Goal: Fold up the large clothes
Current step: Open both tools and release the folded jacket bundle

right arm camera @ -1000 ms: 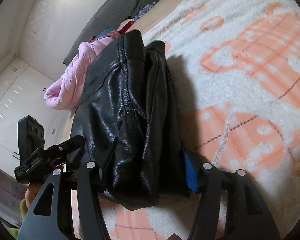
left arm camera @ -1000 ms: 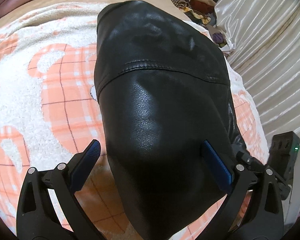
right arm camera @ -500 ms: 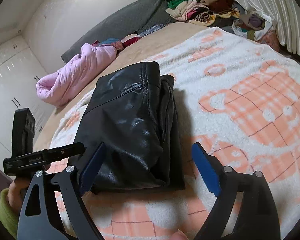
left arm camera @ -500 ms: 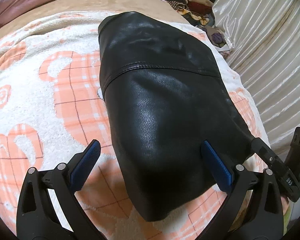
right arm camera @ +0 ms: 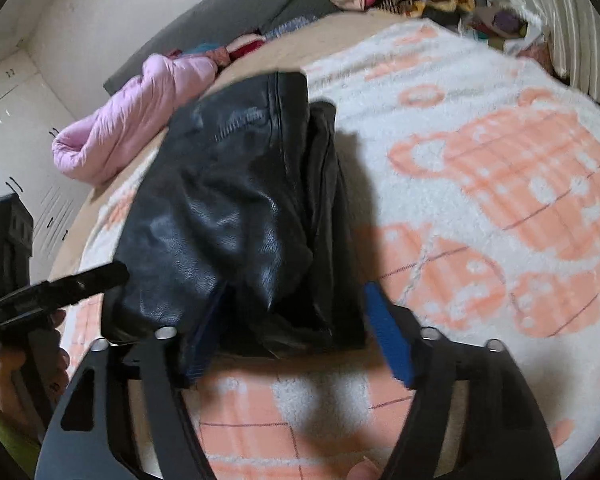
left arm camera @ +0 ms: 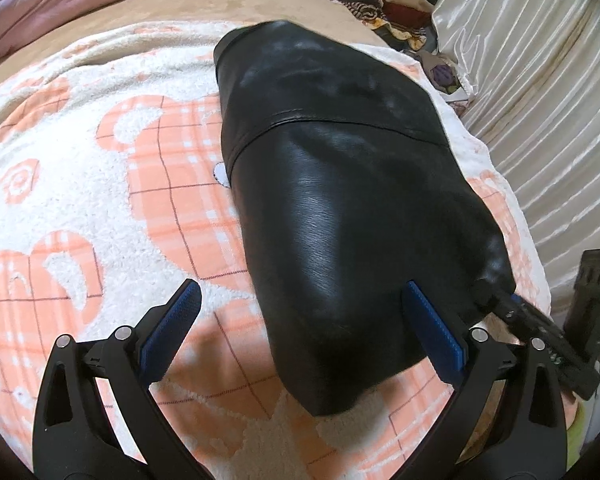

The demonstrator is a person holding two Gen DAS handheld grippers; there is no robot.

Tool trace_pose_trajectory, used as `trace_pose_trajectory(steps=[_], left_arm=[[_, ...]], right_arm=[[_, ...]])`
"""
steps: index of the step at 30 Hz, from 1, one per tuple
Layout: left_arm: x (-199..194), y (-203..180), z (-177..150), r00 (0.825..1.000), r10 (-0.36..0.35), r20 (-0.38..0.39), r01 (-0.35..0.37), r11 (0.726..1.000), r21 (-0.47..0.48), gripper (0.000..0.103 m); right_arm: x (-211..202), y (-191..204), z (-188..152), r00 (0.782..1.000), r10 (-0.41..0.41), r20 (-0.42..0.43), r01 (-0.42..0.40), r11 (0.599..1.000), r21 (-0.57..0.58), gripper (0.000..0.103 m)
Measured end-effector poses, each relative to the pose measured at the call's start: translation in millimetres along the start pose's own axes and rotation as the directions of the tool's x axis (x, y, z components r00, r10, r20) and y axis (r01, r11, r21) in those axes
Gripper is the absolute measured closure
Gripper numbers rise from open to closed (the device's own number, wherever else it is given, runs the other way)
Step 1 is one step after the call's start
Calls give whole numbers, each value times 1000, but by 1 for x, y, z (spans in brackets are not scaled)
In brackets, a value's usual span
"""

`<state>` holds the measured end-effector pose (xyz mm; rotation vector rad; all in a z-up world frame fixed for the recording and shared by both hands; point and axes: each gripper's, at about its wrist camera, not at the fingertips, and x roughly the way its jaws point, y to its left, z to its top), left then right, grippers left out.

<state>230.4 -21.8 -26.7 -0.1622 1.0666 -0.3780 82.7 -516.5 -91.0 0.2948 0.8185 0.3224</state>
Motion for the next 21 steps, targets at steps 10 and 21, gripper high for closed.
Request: trace_pose_trajectory(steps=[10, 21], left_arm=[[-46, -19, -14, 994, 8, 110, -13, 999, 44, 9], [-89, -30, -50, 981, 23, 194, -41, 995, 90, 9]], right_arm=[[-70, 35, -4, 982, -1, 187, 23, 993, -114, 5], [-109, 57, -38, 969, 2, 247, 47, 980, -191, 4]])
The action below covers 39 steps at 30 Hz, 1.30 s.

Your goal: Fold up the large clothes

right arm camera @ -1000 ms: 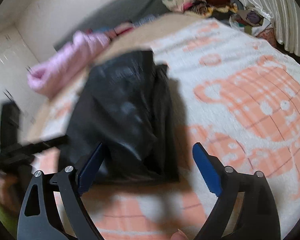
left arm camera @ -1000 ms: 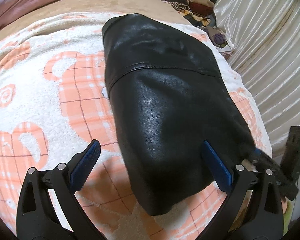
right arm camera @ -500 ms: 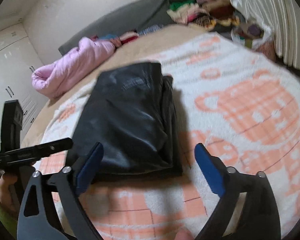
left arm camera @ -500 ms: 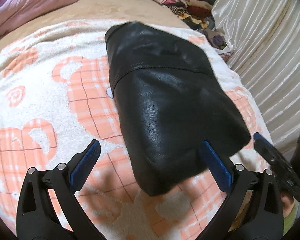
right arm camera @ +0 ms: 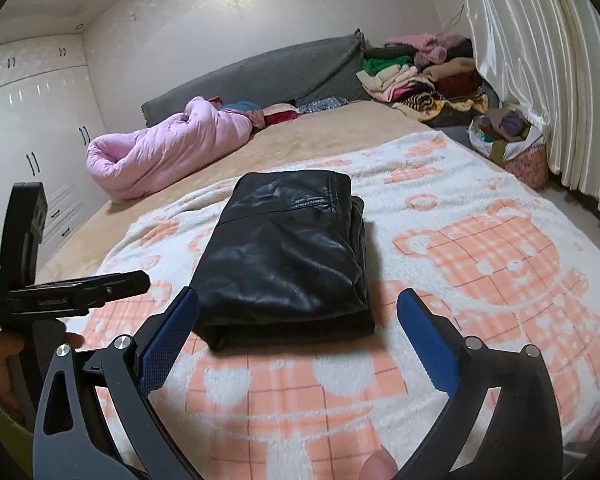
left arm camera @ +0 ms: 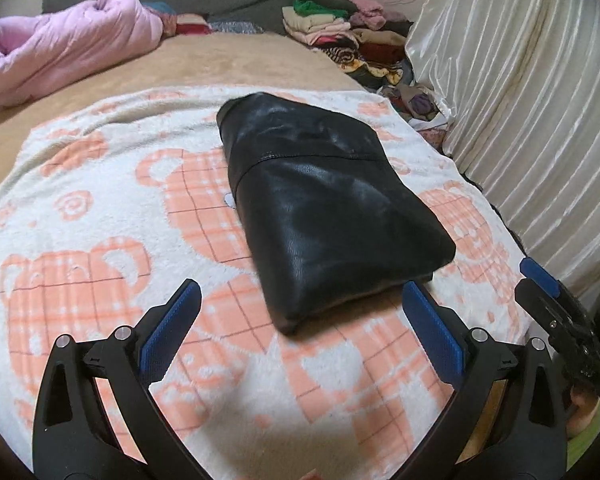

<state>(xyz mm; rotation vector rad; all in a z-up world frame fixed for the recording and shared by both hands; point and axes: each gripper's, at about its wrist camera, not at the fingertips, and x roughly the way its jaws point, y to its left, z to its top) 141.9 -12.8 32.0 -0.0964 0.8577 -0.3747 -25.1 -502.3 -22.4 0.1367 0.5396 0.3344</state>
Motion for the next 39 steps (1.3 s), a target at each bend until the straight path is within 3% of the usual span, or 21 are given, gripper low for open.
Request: trace_pose_trajectory(steps=[10, 19, 39], left_arm=[[-16, 1, -34, 999, 36, 18, -36, 999, 10, 9], [-11, 7, -56, 998, 63, -1, -63, 998, -13, 9], [-6, 8, -64, 996, 82, -30, -83, 997, -11, 9]], right_arm=[[-18, 7, -26, 1000, -20, 6, 20, 999, -27, 4], [-4, 6, -52, 995, -59, -86, 56, 998, -32, 4], [-1, 2, -52, 994, -57, -96, 54, 998, -28, 4]])
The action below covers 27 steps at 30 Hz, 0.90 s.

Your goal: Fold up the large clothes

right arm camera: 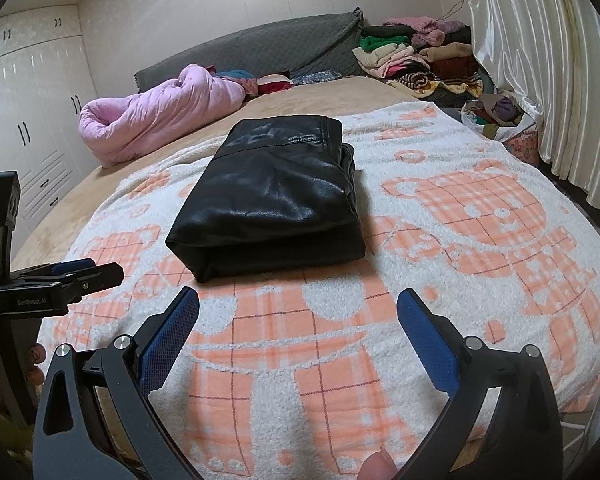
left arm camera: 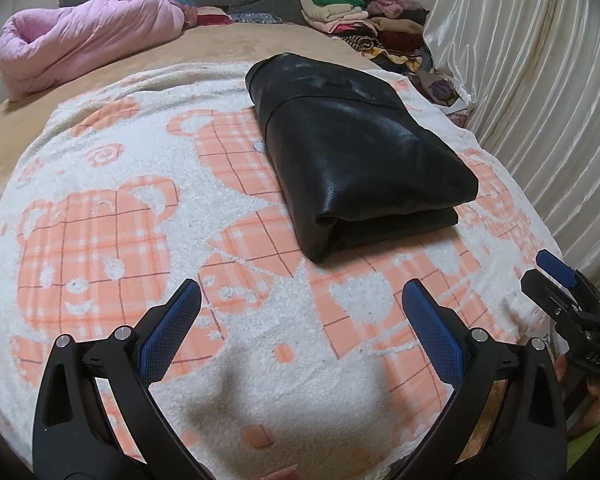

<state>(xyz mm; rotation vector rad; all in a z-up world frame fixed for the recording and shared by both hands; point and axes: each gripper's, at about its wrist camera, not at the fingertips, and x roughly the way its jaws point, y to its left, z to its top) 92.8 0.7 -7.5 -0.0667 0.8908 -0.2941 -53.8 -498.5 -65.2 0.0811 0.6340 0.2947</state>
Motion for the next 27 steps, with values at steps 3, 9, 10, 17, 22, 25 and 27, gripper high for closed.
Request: trace_pose_trajectory(steps=[3, 9, 10, 17, 22, 25, 27], left_arm=[[0, 1, 1, 1000, 5, -2, -5, 1000, -1, 9], [-1, 2, 2, 1000, 10, -1, -10, 1000, 0, 9], [-1, 2, 2, 1000, 9, -1, -9, 1000, 2, 9], [-3, 4, 2, 1000, 25, -5, -25, 1000, -3, 9], [-3, 4, 2, 1000, 27, -4, -27, 1000, -3, 9], [-3, 4, 2, 1000, 27, -5, -27, 1000, -3, 9], [-3, 4, 3, 1000, 26, -4, -26, 1000, -2, 9]], right_arm=[[0, 0, 0, 1000, 0, 0, 0, 1000, -2, 4], [-1, 0, 2, 1000, 1, 2, -1, 1000, -6, 4], [-1, 1, 2, 1000, 0, 1, 0, 1000, -7, 4], [-2, 0, 2, 1000, 0, 2, 0, 1000, -8, 4], [-3, 1, 3, 1000, -1, 1, 1, 1000, -12, 4], [-3, 1, 3, 1000, -1, 2, 1, 1000, -14, 4], [-3, 1, 2, 1000, -3, 2, 3, 1000, -15, 4]])
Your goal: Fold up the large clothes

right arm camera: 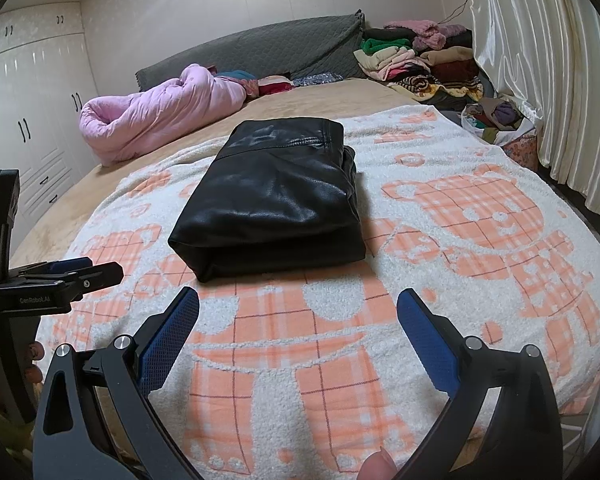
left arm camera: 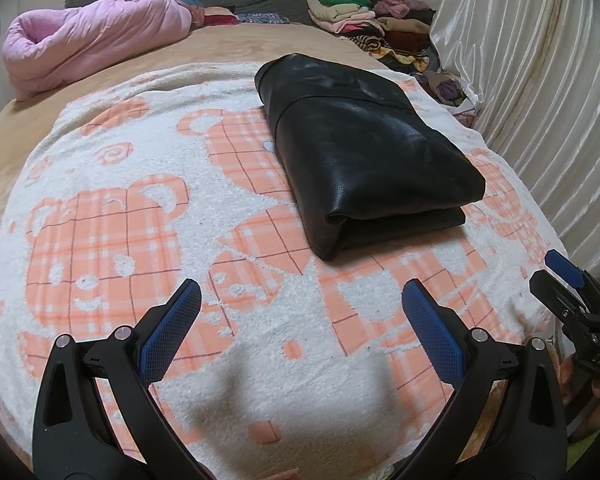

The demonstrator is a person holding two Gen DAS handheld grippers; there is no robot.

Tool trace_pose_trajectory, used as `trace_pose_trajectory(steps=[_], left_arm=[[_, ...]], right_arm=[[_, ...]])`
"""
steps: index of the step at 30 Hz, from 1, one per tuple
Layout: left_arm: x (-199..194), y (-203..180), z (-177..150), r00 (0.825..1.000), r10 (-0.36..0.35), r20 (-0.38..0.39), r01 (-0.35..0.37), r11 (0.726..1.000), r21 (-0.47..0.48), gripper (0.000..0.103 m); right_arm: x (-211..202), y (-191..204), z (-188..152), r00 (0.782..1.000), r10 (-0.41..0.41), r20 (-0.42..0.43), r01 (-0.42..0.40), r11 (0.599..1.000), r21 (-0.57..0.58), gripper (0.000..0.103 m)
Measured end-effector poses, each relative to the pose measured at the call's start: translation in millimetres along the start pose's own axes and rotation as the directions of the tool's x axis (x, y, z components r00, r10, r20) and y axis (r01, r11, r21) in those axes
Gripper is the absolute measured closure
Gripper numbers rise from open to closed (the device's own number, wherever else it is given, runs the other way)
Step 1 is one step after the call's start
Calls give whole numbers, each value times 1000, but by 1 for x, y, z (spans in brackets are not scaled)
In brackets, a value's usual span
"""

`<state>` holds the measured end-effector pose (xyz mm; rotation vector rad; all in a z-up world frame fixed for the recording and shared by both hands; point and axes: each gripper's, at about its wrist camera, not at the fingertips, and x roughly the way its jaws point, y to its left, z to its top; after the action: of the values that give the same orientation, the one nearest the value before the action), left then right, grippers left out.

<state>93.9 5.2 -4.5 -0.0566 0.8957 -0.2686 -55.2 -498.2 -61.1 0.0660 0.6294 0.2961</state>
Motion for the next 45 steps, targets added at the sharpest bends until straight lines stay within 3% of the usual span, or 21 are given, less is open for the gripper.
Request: trace_pose_trajectory(steps=[35, 40, 43, 45], left_arm=[[-1, 3, -3, 999, 39, -6, -39, 999, -14, 9], [6, 13, -4, 997, 67, -23, -68, 997, -36, 9], [12, 33, 0, 996, 83, -35, -86, 992, -87, 9], [18, 63, 6, 994, 101, -47, -107, 984, -139, 9]], right_arm=[[-9, -9, 1, 999, -35, 11, 35, 999, 18, 4], [-18, -36, 0, 997, -71, 26, 69, 995, 74, 4], [-29, -72, -2, 991, -127, 40, 120, 982, 146, 4], [-41, -119, -6, 977, -209, 45, 193, 952, 236, 4]])
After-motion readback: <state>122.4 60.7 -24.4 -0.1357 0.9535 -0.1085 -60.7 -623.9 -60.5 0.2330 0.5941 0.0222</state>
